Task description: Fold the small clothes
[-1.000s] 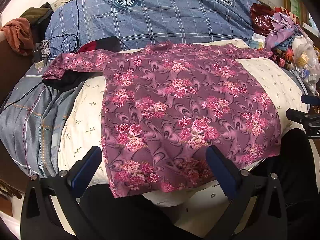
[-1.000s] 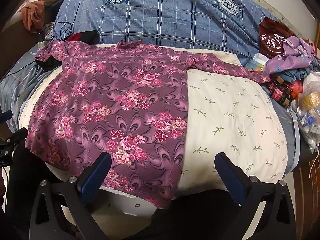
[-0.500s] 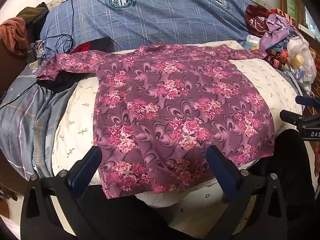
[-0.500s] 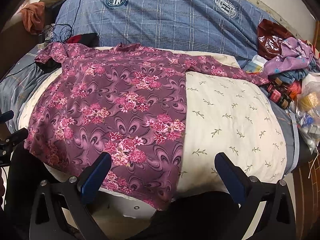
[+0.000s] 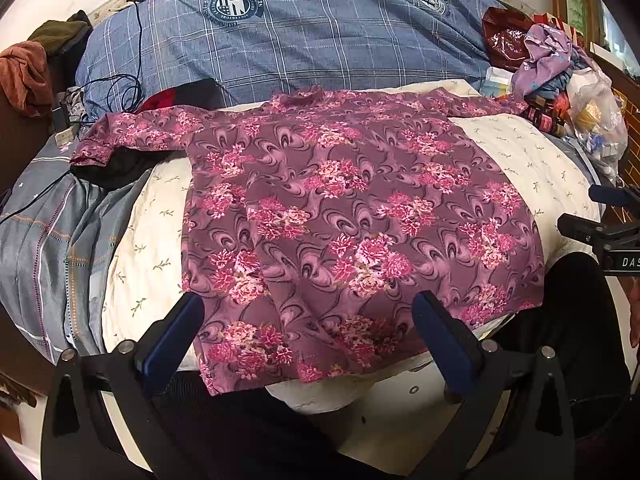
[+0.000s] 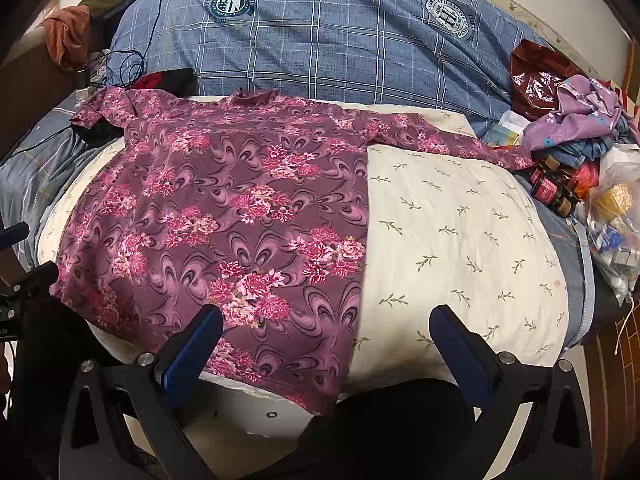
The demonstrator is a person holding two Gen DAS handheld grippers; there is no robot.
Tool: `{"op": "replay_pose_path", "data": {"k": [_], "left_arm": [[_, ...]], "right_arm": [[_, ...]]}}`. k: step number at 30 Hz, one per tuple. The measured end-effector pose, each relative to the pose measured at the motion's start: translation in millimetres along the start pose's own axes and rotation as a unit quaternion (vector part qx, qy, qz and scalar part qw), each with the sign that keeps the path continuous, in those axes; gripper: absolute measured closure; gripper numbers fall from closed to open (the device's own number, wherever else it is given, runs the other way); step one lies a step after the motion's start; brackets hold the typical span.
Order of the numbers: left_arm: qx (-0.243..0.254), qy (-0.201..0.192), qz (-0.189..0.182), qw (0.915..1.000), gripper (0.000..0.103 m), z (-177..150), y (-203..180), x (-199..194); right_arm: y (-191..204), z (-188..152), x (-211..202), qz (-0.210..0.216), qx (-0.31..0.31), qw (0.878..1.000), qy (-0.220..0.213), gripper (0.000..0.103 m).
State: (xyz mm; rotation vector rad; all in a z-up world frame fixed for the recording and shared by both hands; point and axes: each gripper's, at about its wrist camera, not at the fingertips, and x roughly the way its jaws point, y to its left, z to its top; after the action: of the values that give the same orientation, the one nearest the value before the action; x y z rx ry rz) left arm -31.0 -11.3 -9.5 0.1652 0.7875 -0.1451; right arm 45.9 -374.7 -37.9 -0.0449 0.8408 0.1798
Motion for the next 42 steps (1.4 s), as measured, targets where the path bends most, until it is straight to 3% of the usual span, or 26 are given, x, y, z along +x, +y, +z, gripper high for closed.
{"op": "replay_pose_path", "data": {"k": [38,42], "left_arm": [[-0.005,0.028,-0.018,0.9994,0.0,11,-3,23],[-0.042,0.041,-0.052,0.9969,0.0,18,24,26]], "right_arm": [[-9,2,21,0.015,0.032,0.999,0.022,0.0],[-28,3,27,0.005,0.058,0.998,0.023,0.0]]}}
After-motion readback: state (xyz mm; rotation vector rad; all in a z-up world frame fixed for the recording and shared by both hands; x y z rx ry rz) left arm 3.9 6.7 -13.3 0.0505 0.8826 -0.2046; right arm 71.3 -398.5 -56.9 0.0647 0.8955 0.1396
